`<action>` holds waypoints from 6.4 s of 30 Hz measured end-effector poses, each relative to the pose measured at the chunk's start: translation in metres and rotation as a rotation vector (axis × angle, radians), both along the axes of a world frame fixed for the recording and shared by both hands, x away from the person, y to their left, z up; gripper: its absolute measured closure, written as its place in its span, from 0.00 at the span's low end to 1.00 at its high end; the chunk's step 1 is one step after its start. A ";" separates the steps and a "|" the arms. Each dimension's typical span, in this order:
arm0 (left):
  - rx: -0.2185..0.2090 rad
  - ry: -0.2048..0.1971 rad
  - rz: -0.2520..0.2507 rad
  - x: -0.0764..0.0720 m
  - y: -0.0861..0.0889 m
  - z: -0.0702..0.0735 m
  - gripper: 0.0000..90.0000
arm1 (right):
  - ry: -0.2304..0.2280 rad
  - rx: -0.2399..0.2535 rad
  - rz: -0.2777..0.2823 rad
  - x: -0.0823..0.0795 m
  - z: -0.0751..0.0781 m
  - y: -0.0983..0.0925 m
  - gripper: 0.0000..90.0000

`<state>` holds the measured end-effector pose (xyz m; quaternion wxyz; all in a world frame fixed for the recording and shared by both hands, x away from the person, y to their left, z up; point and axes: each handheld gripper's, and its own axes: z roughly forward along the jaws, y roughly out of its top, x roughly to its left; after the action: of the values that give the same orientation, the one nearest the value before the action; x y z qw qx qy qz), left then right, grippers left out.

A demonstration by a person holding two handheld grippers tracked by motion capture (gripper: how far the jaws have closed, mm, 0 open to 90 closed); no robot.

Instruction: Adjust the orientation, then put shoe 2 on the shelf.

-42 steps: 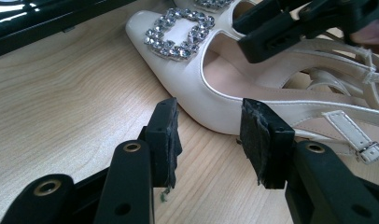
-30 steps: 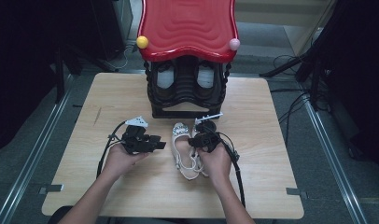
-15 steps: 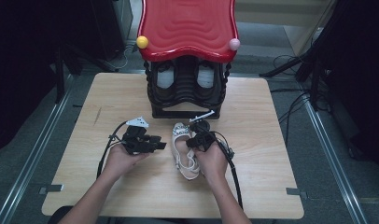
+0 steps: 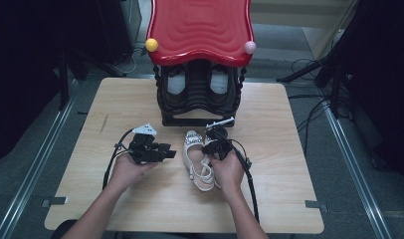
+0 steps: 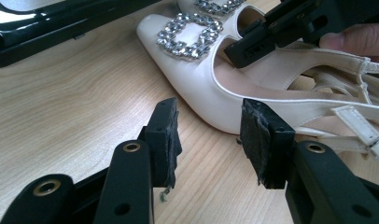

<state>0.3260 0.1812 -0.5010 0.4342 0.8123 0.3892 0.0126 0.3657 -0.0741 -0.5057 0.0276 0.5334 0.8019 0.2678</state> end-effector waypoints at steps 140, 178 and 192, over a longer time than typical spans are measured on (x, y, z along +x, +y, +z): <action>-0.008 -0.003 0.022 0.002 0.016 0.000 0.58 | -0.437 0.499 -0.006 0.039 0.321 -0.041 0.96; -0.010 -0.023 -0.064 -0.002 0.019 0.002 0.52 | -0.467 0.372 -0.209 0.131 0.363 -0.006 0.96; -0.011 -0.013 -0.061 -0.001 0.018 0.000 0.52 | -0.471 0.288 -0.251 0.147 0.347 0.015 0.95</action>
<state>0.3250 0.1991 -0.5010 0.4413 0.8212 0.3617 0.0025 0.5127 -0.0592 -0.1589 0.1699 0.5500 0.6550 0.4895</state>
